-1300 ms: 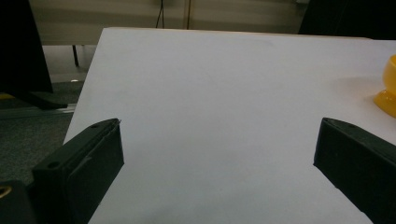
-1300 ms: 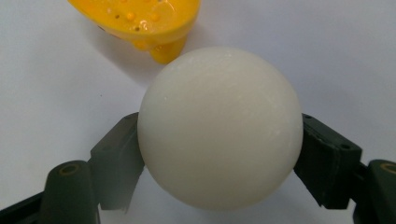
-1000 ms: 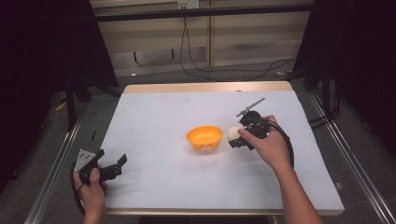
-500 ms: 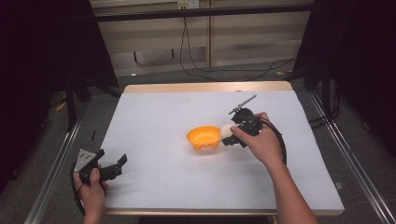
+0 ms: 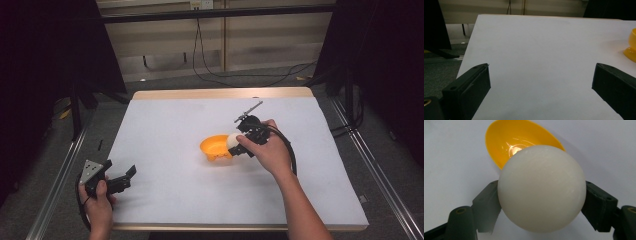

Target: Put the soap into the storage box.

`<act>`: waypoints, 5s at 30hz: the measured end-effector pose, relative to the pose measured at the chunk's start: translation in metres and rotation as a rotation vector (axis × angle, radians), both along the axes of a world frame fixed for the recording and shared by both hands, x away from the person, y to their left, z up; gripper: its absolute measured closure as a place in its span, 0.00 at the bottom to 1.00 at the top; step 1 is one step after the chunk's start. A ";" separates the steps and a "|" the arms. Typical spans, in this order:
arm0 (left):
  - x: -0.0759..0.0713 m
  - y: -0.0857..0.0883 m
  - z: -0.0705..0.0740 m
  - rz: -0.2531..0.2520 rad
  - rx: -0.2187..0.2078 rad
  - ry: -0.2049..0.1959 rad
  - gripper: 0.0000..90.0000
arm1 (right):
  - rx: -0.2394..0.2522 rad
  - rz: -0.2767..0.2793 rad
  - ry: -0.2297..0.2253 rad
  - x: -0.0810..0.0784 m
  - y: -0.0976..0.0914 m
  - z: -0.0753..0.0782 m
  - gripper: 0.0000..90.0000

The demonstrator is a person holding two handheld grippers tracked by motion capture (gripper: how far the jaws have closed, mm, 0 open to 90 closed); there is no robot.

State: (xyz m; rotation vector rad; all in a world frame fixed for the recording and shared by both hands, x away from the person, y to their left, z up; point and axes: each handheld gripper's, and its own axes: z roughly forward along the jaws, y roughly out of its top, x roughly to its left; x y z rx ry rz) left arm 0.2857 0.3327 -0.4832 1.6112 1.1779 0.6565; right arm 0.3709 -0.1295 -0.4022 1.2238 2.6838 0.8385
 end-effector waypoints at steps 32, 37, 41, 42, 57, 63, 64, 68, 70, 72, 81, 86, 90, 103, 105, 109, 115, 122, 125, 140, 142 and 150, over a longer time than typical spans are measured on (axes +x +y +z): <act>0.001 0.000 0.000 -0.005 0.005 0.008 0.02 | -0.027 -0.003 0.022 0.023 0.043 -0.010 0.26; 0.002 0.001 0.000 -0.008 0.011 0.009 0.02 | -0.020 -0.022 0.021 0.025 0.046 -0.013 0.26; 0.002 0.001 0.000 -0.009 0.004 0.013 0.02 | -0.025 -0.041 0.028 0.027 0.046 -0.015 0.26; 0.002 0.001 0.000 -0.009 0.004 0.013 0.02 | -0.025 -0.046 0.026 0.027 0.047 -0.016 0.26; 0.002 0.000 0.000 -0.007 0.001 0.015 0.02 | -0.011 -0.056 0.040 0.027 0.047 -0.021 0.26; 0.002 0.000 0.000 -0.008 0.002 0.016 0.02 | 0.011 -0.066 0.034 0.026 0.045 -0.019 0.24; 0.002 0.000 0.000 -0.008 0.002 0.016 0.02 | 0.011 -0.066 0.034 0.026 0.045 -0.019 0.24; 0.002 0.000 0.000 -0.009 0.002 0.016 0.02 | 0.014 -0.068 0.022 0.023 0.041 -0.016 0.22; 0.002 0.000 0.000 -0.008 0.003 0.016 0.02 | 0.018 -0.069 0.016 0.023 0.040 -0.015 0.22; 0.002 0.000 0.000 -0.009 0.007 0.017 0.02 | 0.030 -0.077 0.018 0.021 0.036 -0.013 0.20; 0.002 -0.001 0.000 -0.008 -0.002 0.019 0.02 | 0.053 -0.121 -0.020 0.010 0.015 -0.010 0.09; 0.002 0.000 0.000 -0.008 0.014 0.015 0.02 | 0.043 -0.162 -0.067 0.003 -0.001 -0.006 0.00; 0.002 -0.001 0.000 -0.010 0.008 0.016 0.02 | 0.065 -0.187 -0.084 -0.002 -0.014 -0.004 0.00; 0.002 -0.001 0.000 -0.010 0.012 0.015 0.02 | 0.057 -0.248 -0.086 -0.018 -0.047 -0.015 0.00; 0.002 -0.001 0.000 -0.010 0.012 0.015 0.02 | 0.057 -0.254 -0.089 -0.020 -0.052 -0.017 0.00; 0.002 -0.001 0.000 -0.010 0.012 0.014 0.02 | 0.056 -0.268 -0.090 -0.025 -0.061 -0.020 0.00; 0.002 -0.001 0.000 -0.009 0.010 0.014 0.02 | 0.058 -0.291 -0.076 -0.032 -0.076 -0.026 0.00; 0.001 -0.001 0.000 -0.010 0.011 0.013 0.02 | 0.062 -0.319 -0.075 -0.041 -0.093 -0.034 0.00; 0.001 -0.001 0.000 -0.009 0.011 0.012 0.02 | 0.055 -0.328 -0.076 -0.046 -0.100 -0.036 0.00; 0.001 -0.002 0.000 -0.010 0.017 0.008 0.02 | 0.071 -0.384 -0.081 -0.063 -0.132 -0.043 0.00; 0.001 -0.002 0.000 -0.010 0.018 0.007 0.02 | 0.069 -0.395 -0.081 -0.067 -0.137 -0.045 0.00; 0.001 -0.002 0.000 -0.008 0.022 0.001 0.02 | 0.075 -0.418 -0.086 -0.076 -0.154 -0.047 0.00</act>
